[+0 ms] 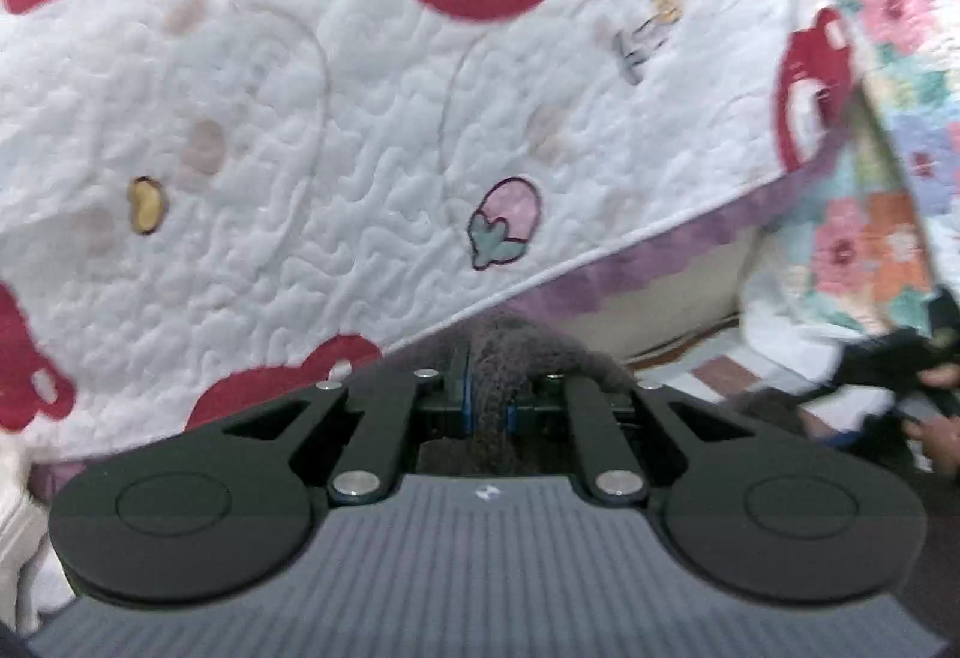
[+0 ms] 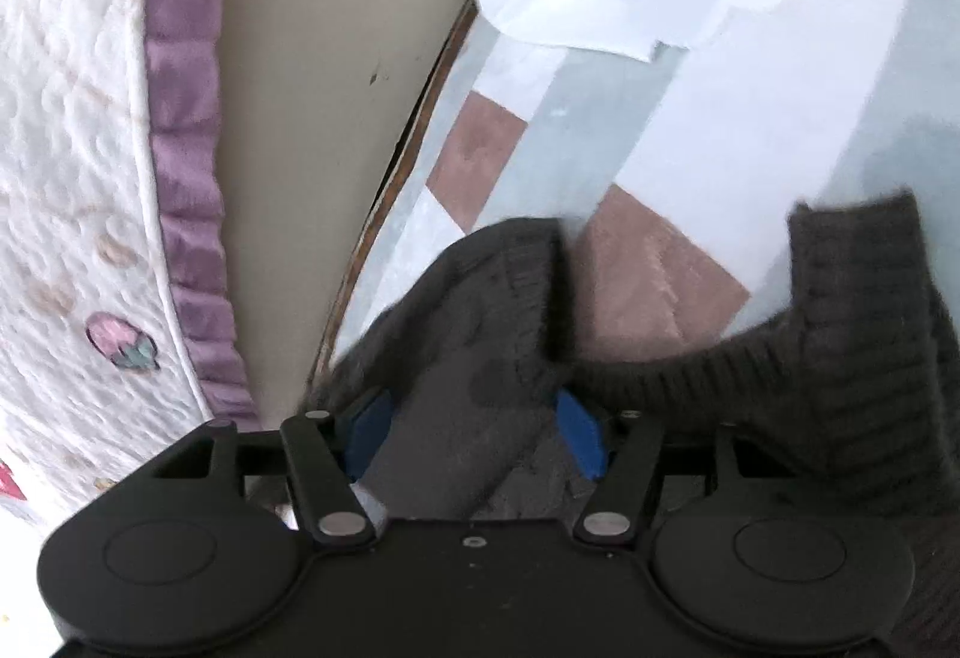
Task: Fold clothes
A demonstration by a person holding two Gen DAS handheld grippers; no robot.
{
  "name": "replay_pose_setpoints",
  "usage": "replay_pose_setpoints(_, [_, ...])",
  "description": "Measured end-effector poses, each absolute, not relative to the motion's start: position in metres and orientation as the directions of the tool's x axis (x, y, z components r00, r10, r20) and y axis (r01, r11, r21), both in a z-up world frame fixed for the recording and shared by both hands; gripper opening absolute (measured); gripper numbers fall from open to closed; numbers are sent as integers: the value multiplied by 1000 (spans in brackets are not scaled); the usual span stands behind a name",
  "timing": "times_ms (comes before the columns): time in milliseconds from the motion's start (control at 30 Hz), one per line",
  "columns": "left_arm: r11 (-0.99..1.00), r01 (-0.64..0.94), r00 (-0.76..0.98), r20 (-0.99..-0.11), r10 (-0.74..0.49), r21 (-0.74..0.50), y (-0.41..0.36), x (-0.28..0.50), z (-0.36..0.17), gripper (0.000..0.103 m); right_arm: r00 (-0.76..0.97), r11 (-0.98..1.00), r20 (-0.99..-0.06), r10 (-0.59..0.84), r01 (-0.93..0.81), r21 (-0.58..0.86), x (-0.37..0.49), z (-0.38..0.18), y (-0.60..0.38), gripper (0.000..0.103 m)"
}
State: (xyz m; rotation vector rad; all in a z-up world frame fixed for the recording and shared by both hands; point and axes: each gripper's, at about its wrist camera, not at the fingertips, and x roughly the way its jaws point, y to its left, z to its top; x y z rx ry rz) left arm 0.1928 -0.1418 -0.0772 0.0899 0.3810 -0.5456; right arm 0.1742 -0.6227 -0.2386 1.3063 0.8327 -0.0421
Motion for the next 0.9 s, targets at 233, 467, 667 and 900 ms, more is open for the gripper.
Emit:
replay_pose_setpoints(233, [844, 458, 741, -406, -536, -278, -76, 117, -88, 8, 756, 157, -490, 435, 472, 868, 161, -252, -628, 68])
replay_pose_setpoints(467, [859, 410, 565, -654, -503, -307, -65, 56, -140, 8, 792, 39, -430, 433, 460, 887, 152, -261, -625, 73])
replay_pose_setpoints(667, [851, 466, 465, -752, -468, -242, -81, 27, -165, 13, 757, 119, -462, 462, 464, 878, 147, -256, -627, 73])
replay_pose_setpoints(900, [857, 497, 501, -761, -413, -137, -87, 19, -154, 24, 708, 429, -585, 396, 420, 800, 135, -226, -612, 73])
